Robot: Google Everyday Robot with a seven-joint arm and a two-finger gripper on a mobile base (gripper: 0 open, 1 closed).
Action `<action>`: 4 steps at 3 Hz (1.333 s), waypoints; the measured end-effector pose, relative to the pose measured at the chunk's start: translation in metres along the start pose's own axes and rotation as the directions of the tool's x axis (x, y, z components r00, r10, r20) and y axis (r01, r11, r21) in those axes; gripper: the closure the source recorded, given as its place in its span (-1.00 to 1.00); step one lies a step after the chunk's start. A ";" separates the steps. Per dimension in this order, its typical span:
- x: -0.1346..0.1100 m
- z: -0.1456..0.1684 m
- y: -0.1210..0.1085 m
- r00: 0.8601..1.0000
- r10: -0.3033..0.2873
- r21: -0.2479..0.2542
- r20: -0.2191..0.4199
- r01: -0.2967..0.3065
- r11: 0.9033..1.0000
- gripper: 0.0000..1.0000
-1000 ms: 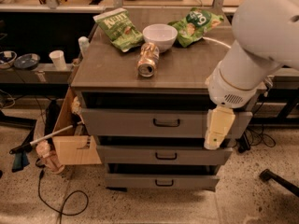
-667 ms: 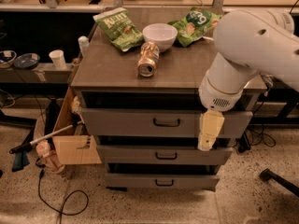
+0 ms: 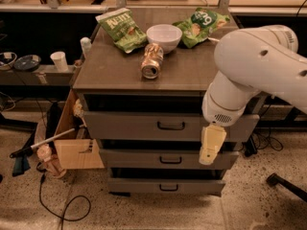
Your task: Open top drawer
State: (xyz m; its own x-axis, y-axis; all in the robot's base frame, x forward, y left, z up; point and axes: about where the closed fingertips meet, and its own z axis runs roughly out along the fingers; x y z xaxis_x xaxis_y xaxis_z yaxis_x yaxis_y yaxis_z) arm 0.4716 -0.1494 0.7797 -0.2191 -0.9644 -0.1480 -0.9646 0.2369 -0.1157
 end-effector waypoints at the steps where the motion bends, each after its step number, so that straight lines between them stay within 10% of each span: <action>1: -0.002 0.008 0.003 1.000 0.005 -0.012 -0.008 -0.005 1.000 -1.00; 4: -0.023 0.063 -0.040 0.995 -0.048 -0.035 0.084 0.051 0.998 -1.00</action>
Offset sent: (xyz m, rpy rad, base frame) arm 0.0308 0.0155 -0.0446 0.0515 -0.0201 0.0088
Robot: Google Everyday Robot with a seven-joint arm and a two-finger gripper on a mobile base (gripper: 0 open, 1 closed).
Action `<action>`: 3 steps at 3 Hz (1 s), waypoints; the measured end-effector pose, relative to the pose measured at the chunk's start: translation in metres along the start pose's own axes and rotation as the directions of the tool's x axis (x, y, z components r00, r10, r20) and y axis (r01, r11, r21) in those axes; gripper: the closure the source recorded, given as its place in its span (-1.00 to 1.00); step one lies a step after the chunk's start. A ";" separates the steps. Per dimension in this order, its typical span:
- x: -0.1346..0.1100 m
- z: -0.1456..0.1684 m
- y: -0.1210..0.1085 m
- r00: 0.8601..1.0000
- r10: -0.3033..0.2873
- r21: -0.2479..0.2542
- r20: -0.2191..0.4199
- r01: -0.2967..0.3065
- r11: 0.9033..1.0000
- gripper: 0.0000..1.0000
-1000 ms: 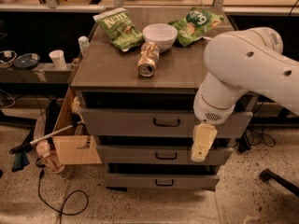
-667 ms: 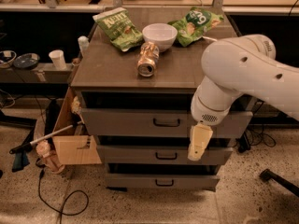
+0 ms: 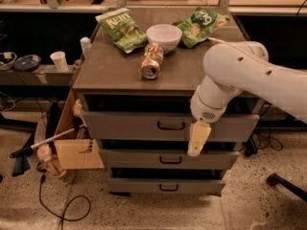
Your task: Open top drawer
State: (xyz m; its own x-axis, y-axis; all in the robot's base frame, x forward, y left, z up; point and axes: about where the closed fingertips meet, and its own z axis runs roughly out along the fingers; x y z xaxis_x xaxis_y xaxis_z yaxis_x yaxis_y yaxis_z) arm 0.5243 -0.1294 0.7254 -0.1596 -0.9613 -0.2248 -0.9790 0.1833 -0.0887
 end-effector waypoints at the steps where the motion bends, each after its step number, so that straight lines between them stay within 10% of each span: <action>1: 0.000 0.000 0.000 1.000 0.000 0.000 -0.001 0.000 1.000 -1.00; 3: 0.006 0.036 -0.002 1.000 0.023 -0.044 -0.005 -0.023 0.999 -1.00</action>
Offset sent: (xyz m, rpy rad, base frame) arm 0.0063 0.0013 -0.0397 0.0097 0.0474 -0.0078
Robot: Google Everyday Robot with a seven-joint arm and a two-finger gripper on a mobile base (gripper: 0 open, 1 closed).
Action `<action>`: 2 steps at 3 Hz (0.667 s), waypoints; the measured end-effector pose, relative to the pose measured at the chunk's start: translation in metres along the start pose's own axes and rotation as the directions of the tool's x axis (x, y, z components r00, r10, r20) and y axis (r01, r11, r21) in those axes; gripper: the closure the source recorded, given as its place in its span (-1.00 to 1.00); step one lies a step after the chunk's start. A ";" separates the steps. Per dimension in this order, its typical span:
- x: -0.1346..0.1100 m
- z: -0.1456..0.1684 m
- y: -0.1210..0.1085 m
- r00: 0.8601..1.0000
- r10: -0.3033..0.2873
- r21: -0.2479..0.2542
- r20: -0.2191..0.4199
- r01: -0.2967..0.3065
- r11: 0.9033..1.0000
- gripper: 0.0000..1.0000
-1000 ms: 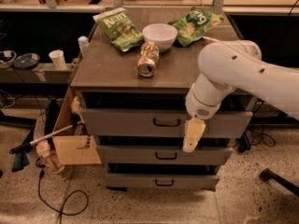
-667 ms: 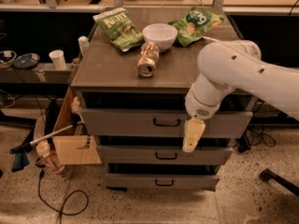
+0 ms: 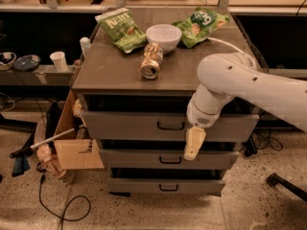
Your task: Open top drawer
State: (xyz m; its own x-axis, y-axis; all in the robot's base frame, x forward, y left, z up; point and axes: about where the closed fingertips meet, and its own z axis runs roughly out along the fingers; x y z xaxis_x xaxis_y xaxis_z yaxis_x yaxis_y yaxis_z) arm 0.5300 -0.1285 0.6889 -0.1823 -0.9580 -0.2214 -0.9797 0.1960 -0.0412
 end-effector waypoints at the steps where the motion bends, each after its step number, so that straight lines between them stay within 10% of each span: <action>1: 0.005 0.024 -0.005 1.000 0.021 0.008 -0.013 -0.021 1.000 -1.00; 2: 0.002 0.050 -0.015 0.999 0.029 0.017 -0.020 -0.029 0.999 -1.00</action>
Offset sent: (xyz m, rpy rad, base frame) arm 0.0368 0.0122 -0.0756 -0.0285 -0.0167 -0.0474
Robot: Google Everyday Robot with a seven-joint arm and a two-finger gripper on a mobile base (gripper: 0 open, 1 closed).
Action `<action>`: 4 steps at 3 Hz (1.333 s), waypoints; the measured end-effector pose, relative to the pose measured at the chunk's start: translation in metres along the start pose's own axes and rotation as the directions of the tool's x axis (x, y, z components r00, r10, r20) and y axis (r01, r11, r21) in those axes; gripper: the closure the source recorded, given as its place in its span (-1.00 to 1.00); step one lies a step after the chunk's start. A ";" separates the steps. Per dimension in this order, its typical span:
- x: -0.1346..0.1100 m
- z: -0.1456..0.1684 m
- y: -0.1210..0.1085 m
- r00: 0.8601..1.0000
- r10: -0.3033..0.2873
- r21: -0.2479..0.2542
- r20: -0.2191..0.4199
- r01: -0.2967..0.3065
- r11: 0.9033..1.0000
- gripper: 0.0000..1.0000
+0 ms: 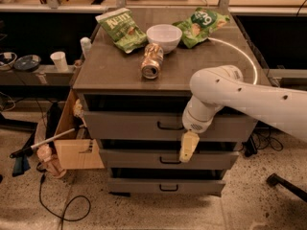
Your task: Open top drawer
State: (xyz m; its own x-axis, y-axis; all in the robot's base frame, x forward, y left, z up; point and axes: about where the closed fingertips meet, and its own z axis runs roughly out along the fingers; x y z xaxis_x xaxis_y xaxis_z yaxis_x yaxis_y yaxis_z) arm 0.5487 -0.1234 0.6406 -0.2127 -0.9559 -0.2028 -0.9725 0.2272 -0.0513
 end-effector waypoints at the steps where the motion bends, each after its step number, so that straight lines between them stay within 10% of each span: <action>1: 0.000 0.000 0.000 1.000 0.000 0.000 0.000 0.000 1.000 -0.69; 4: 0.000 0.000 0.000 1.000 0.000 0.000 0.000 0.000 1.000 0.71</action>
Offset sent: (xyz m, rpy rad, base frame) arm 0.0004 0.0002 -0.0002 -0.0002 -0.0001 -0.0003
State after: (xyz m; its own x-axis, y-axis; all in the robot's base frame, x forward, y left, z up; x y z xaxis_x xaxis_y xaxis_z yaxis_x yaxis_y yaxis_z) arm 0.5491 -0.1232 0.6403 -0.2129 -0.9559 -0.2025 -0.9724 0.2274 -0.0513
